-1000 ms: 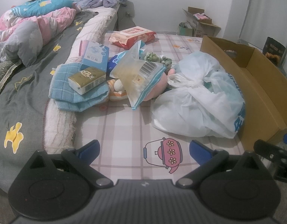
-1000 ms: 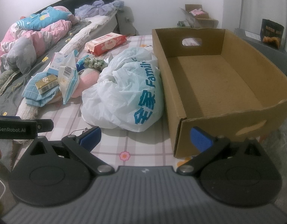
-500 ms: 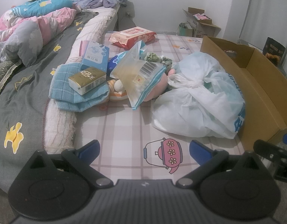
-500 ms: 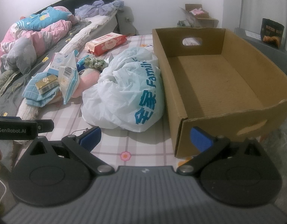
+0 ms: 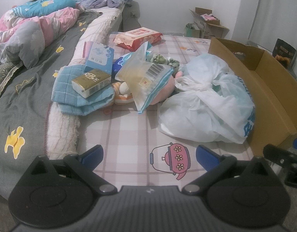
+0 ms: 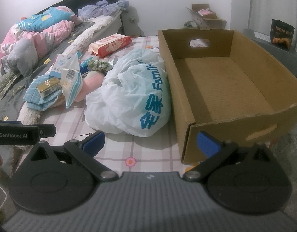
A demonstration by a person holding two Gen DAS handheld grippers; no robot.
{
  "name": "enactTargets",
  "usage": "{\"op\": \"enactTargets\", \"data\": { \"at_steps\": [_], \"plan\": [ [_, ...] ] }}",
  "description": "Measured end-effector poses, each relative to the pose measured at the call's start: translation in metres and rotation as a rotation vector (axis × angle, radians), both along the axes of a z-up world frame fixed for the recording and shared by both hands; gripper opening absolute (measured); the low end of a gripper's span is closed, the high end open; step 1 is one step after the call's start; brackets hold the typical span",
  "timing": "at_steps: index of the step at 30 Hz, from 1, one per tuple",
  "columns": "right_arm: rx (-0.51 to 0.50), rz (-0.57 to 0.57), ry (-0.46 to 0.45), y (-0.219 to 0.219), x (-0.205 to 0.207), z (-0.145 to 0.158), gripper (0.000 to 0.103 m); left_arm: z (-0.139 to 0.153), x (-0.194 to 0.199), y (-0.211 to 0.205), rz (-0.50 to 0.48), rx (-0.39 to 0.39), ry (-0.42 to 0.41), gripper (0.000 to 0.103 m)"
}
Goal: Organize soft objects
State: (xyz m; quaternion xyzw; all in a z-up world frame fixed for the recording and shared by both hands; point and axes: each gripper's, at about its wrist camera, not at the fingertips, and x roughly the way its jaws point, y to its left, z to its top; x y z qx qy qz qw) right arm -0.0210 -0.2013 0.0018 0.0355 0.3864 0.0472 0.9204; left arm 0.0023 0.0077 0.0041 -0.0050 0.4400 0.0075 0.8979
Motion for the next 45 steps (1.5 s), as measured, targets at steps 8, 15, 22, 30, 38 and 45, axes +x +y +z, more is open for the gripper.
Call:
{"op": "enactTargets", "data": {
  "at_steps": [8,15,22,30,38,45],
  "plan": [
    [-0.002,0.003,-0.002,0.002,0.001,-0.001,0.102,0.0,0.0,0.007,0.002,-0.002,-0.01,0.102],
    [0.011,0.021,-0.062,0.01,-0.005,0.008,0.102,-0.002,-0.002,0.018,-0.001,0.005,-0.038,0.102],
    [0.009,0.127,-0.156,0.034,0.008,0.03,0.102,-0.009,-0.003,0.05,0.011,-0.072,-0.083,0.102],
    [0.019,0.297,-0.203,0.087,0.076,0.055,0.102,-0.016,0.003,0.086,0.078,-0.164,-0.113,0.102],
    [-0.055,0.449,-0.157,0.161,0.149,0.049,0.101,-0.024,0.017,0.113,0.128,-0.161,-0.11,0.097],
    [-0.225,0.435,-0.05,0.181,0.2,-0.006,0.092,-0.031,0.034,0.12,0.102,-0.192,-0.115,0.091]
  ]
}}
